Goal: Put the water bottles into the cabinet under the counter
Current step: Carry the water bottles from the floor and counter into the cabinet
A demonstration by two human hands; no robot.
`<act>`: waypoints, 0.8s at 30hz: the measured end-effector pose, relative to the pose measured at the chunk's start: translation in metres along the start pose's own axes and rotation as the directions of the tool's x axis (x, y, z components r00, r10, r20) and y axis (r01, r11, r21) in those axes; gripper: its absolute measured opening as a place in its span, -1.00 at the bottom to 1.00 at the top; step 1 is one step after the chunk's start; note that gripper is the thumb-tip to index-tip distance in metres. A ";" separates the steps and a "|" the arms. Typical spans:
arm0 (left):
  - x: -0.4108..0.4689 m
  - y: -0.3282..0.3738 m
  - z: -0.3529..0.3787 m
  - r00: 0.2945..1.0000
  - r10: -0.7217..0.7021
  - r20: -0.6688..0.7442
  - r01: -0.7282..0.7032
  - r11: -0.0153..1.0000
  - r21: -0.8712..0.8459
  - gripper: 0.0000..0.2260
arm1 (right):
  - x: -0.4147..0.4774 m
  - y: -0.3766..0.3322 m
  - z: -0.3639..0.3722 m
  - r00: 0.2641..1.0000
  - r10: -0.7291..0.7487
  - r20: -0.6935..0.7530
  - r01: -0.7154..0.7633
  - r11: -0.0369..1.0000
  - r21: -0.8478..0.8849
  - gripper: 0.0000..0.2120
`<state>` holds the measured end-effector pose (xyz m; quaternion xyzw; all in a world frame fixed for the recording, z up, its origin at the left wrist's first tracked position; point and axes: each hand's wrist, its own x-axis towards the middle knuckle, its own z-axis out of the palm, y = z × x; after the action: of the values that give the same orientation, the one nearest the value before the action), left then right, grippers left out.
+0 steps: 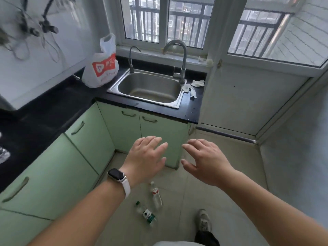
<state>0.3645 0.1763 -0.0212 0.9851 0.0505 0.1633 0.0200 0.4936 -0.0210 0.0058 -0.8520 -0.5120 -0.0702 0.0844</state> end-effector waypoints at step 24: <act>0.043 -0.034 0.135 0.716 -0.687 0.124 0.673 0.727 0.138 -0.63 | 0.198 0.081 0.189 0.810 -0.527 0.259 0.410 0.824 0.392 -0.49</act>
<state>0.4456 0.2117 -0.1370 0.9076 0.4136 0.0595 0.0421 0.6640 0.1523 -0.1440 -0.6700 -0.7194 0.1494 0.1058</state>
